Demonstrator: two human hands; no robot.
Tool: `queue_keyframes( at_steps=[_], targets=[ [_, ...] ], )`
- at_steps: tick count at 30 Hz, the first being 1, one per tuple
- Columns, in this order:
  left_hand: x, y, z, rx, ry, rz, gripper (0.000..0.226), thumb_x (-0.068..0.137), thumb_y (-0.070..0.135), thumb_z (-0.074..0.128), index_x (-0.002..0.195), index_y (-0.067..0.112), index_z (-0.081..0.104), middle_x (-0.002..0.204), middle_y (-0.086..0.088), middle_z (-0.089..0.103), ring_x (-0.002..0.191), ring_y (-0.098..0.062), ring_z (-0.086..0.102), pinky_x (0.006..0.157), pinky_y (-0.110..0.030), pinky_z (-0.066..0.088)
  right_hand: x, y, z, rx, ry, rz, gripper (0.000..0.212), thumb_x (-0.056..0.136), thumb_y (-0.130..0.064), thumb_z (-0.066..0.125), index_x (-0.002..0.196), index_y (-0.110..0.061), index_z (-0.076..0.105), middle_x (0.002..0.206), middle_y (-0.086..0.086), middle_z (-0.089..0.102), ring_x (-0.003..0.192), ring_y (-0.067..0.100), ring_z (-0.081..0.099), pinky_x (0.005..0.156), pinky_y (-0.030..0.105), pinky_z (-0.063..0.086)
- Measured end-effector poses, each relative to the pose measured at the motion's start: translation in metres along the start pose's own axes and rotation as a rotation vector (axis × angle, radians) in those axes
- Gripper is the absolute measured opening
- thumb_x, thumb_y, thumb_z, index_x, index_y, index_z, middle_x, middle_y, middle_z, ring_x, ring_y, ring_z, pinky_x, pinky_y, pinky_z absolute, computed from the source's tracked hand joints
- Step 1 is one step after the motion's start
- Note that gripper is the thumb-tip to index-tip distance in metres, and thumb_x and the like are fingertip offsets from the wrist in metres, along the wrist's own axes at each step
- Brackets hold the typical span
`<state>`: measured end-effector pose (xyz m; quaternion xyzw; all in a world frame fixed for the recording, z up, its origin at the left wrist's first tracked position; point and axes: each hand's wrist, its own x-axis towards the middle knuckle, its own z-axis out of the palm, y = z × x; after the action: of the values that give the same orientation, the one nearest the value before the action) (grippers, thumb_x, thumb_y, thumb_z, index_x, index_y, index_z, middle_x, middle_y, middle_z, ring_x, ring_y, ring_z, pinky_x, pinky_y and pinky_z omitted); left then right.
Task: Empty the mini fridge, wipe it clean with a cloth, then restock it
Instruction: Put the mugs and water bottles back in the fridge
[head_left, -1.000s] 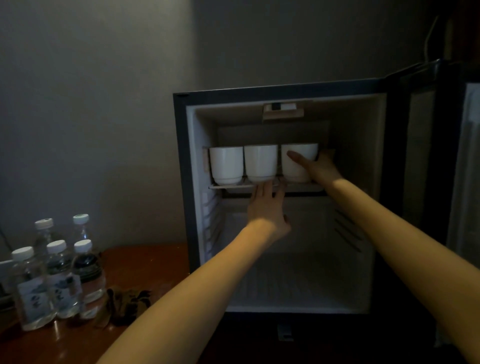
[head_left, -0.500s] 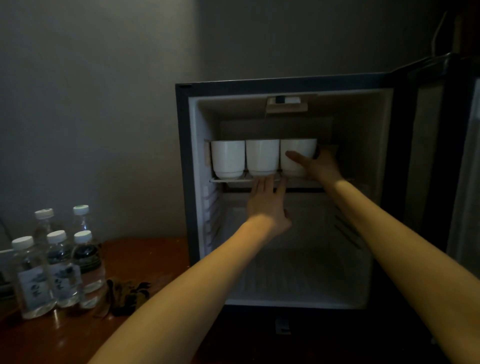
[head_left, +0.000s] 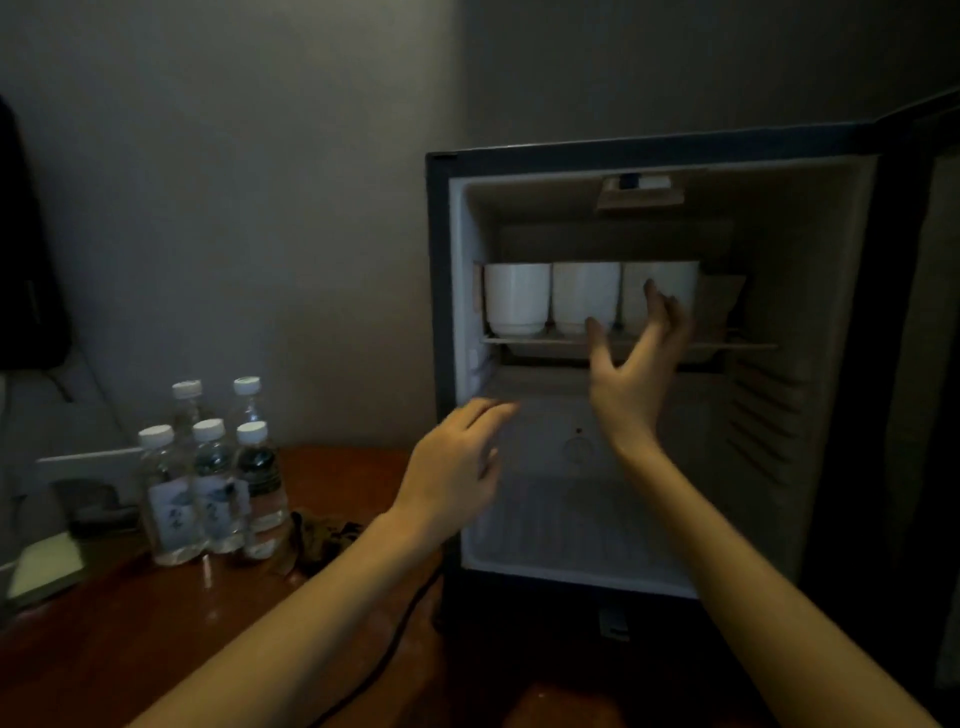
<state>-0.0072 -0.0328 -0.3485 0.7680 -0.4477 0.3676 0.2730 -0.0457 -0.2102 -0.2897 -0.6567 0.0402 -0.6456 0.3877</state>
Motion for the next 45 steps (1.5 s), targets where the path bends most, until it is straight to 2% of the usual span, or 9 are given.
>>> queue_keyframes(
  at_steps=[7, 10, 14, 18, 23, 28, 34, 41, 45],
  targets=[
    [-0.148, -0.084, -0.064, 0.059, 0.092, -0.512, 0.052, 0.084, 0.002, 0.062, 0.128, 0.028, 0.057, 0.122, 0.014, 0.057, 0.111, -0.003, 0.054, 0.089, -0.013, 0.041, -0.152, -0.051, 0.088, 0.269, -0.405, -0.202, 0.029, 0.091, -0.014, 0.06, 0.12, -0.01, 0.061, 0.124, 0.006, 0.049, 0.126, 0.017, 0.045, 0.107, 0.025, 0.035],
    [-0.199, -0.112, -0.081, 0.057, 0.168, -0.746, 0.049, 0.083, 0.001, 0.064, 0.127, 0.022, 0.058, 0.125, 0.006, 0.06, 0.115, -0.012, 0.057, 0.091, -0.016, 0.04, -0.203, -0.061, 0.123, 0.325, -0.579, -0.136, 0.028, 0.092, -0.015, 0.059, 0.119, -0.014, 0.061, 0.119, 0.001, 0.054, 0.119, 0.012, 0.051, 0.1, 0.024, 0.041],
    [-0.243, -0.134, -0.087, 0.006, 0.194, -0.987, 0.05, 0.086, 0.006, 0.065, 0.132, 0.024, 0.054, 0.12, 0.008, 0.057, 0.112, -0.011, 0.056, 0.084, -0.015, 0.04, -0.253, -0.061, 0.158, 0.356, -0.713, -0.015, 0.025, 0.093, -0.013, 0.061, 0.117, -0.018, 0.059, 0.111, -0.008, 0.057, 0.103, -0.006, 0.051, 0.086, 0.008, 0.04],
    [-0.252, -0.152, -0.081, -0.067, 0.234, -1.025, 0.053, 0.084, 0.006, 0.068, 0.131, 0.025, 0.053, 0.117, 0.01, 0.056, 0.113, -0.01, 0.056, 0.091, -0.02, 0.043, -0.282, -0.049, 0.189, 0.316, -0.861, 0.24, 0.034, 0.091, -0.025, 0.065, 0.123, -0.025, 0.053, 0.119, -0.007, 0.054, 0.103, -0.006, 0.05, 0.092, 0.023, 0.047],
    [-0.25, -0.172, -0.079, -0.179, 0.17, -1.064, 0.064, 0.083, 0.013, 0.072, 0.139, 0.027, 0.046, 0.134, 0.004, 0.051, 0.122, -0.009, 0.049, 0.097, -0.023, 0.043, -0.28, -0.042, 0.235, 0.224, -0.886, 0.456, 0.074, 0.085, -0.034, 0.072, 0.146, -0.021, 0.031, 0.15, 0.005, 0.03, 0.132, 0.019, 0.037, 0.1, 0.029, 0.033],
    [-0.251, -0.175, -0.08, -0.204, 0.141, -1.086, 0.07, 0.081, 0.016, 0.075, 0.142, 0.027, 0.043, 0.136, 0.002, 0.05, 0.124, -0.012, 0.05, 0.101, -0.027, 0.044, -0.271, -0.04, 0.29, 0.264, -0.919, 0.616, 0.097, 0.079, -0.033, 0.077, 0.152, -0.019, 0.016, 0.155, 0.009, 0.025, 0.139, 0.029, 0.033, 0.112, 0.046, 0.033],
    [-0.25, -0.173, -0.079, -0.253, 0.123, -1.104, 0.075, 0.08, 0.015, 0.077, 0.144, 0.026, 0.039, 0.137, 0.003, 0.048, 0.124, -0.01, 0.047, 0.098, -0.02, 0.039, -0.272, -0.029, 0.316, 0.125, -0.961, 0.556, 0.078, 0.073, -0.032, 0.083, 0.135, -0.014, 0.04, 0.13, 0.008, 0.056, 0.116, 0.026, 0.057, 0.093, 0.041, 0.05],
    [-0.241, -0.163, -0.076, -0.43, 0.3, -1.217, 0.079, 0.079, 0.007, 0.077, 0.145, 0.022, 0.037, 0.141, -0.007, 0.047, 0.132, -0.026, 0.044, 0.105, -0.032, 0.038, -0.266, -0.039, 0.283, 0.028, -0.982, 0.443, 0.061, 0.071, -0.032, 0.083, 0.117, -0.019, 0.046, 0.121, 0.003, 0.06, 0.109, 0.026, 0.06, 0.089, 0.043, 0.052],
    [-0.228, -0.149, -0.067, -0.473, 0.331, -1.172, 0.084, 0.076, 0.007, 0.079, 0.146, 0.023, 0.036, 0.148, -0.006, 0.041, 0.133, -0.023, 0.043, 0.108, -0.037, 0.04, -0.261, -0.053, 0.235, 0.164, -0.984, 0.432, 0.065, 0.068, -0.027, 0.086, 0.121, -0.016, 0.051, 0.116, 0.0, 0.063, 0.102, 0.016, 0.06, 0.083, 0.03, 0.048]
  ],
)
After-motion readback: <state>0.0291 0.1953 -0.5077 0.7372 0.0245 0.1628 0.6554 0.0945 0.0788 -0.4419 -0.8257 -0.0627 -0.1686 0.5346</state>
